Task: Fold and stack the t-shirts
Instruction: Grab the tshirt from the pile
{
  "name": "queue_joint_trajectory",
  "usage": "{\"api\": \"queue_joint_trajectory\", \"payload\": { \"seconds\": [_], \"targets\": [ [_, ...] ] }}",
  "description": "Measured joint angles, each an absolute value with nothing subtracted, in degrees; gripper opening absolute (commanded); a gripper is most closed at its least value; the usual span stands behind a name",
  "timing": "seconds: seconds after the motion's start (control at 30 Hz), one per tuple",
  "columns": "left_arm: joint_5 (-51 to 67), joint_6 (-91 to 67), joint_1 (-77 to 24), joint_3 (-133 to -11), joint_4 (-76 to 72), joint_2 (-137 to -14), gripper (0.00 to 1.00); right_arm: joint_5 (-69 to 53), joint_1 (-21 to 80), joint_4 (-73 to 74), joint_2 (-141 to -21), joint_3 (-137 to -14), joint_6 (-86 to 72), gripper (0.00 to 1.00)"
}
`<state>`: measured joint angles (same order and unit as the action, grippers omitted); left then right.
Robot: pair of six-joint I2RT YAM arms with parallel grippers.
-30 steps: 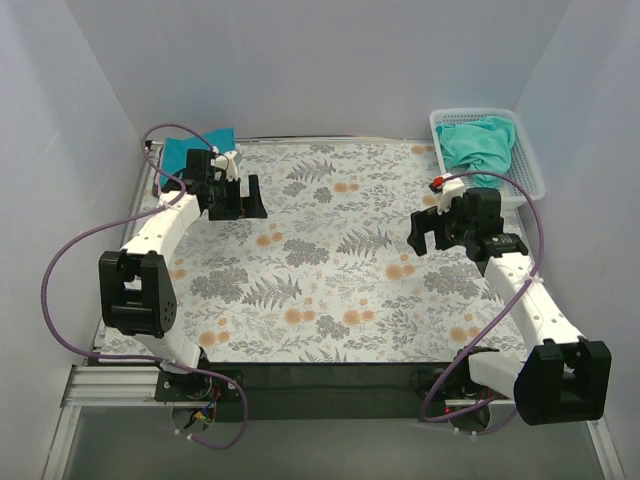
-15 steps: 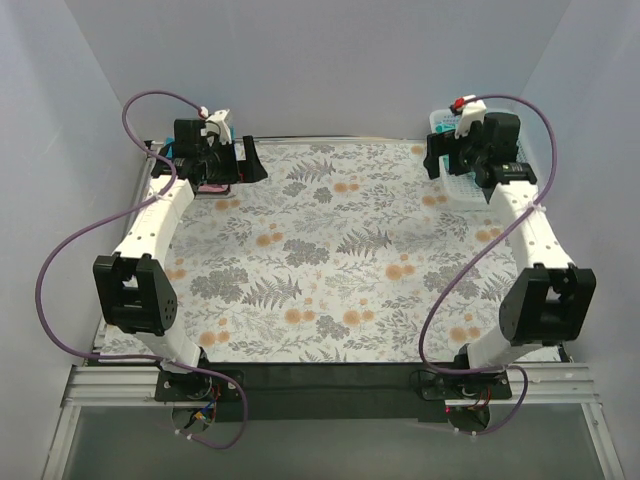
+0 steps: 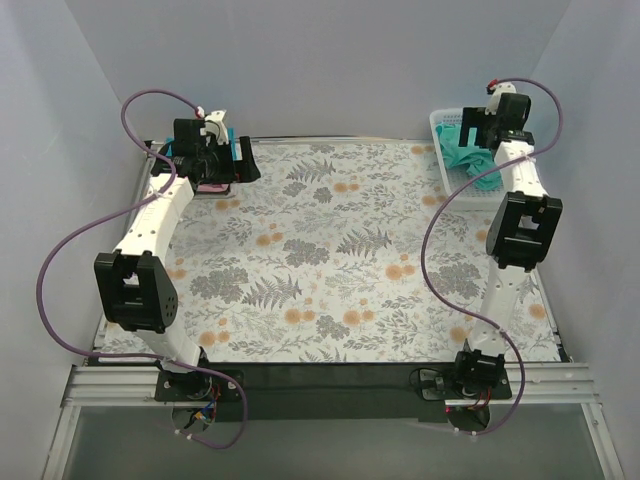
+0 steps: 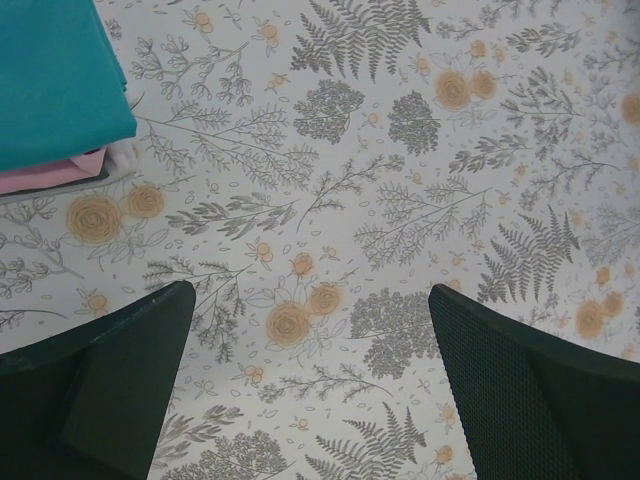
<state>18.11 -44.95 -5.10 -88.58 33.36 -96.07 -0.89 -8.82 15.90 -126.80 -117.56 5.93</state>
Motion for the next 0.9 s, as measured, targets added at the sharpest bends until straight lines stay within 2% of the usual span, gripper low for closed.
{"api": "queue_joint_trajectory", "payload": {
  "seconds": [0.33, 0.4, 0.43, 0.5, 0.53, 0.6, 0.63, 0.9],
  "targets": [
    [13.4, -43.7, -5.0, -88.6, 36.6, -96.2, 0.98, 5.0, -7.9, 16.1, -140.9, -120.7, 9.8, 0.97],
    [12.9, -43.7, -5.0, -88.6, 37.0, -96.2, 0.98, 6.2, -7.8, 16.1, -141.3, -120.7, 10.9, 0.85],
    [12.7, -43.7, -5.0, -88.6, 37.1, -96.2, 0.98, 6.5, -7.8, 16.0, -141.3, -120.7, 11.2, 0.63],
    [12.6, -43.7, -5.0, -88.6, 37.3, -96.2, 0.98, 7.7, -7.8, 15.6, -141.3, -121.1, 12.1, 0.43],
    [12.6, -43.7, -5.0, -88.6, 37.3, -96.2, 0.98, 8.0, -7.9, 15.5, -141.3, -121.2, 12.3, 0.23],
    [12.6, -43.7, -5.0, -88.7, 37.5, -96.3, 0.98, 8.5, -8.0, 15.4, -141.3, -121.6, 12.9, 0.07],
    [12.6, -43.7, -5.0, -89.0, 37.8, -96.4, 0.98, 8.6, -8.1, 15.2, -141.3, -121.9, 13.0, 0.01],
    [14.9, -43.5, -4.9, -93.9, 38.8, -99.8, 0.98, 4.1, -8.2, 17.1, -134.7, -121.6, 12.5, 0.01]
  ]
}}
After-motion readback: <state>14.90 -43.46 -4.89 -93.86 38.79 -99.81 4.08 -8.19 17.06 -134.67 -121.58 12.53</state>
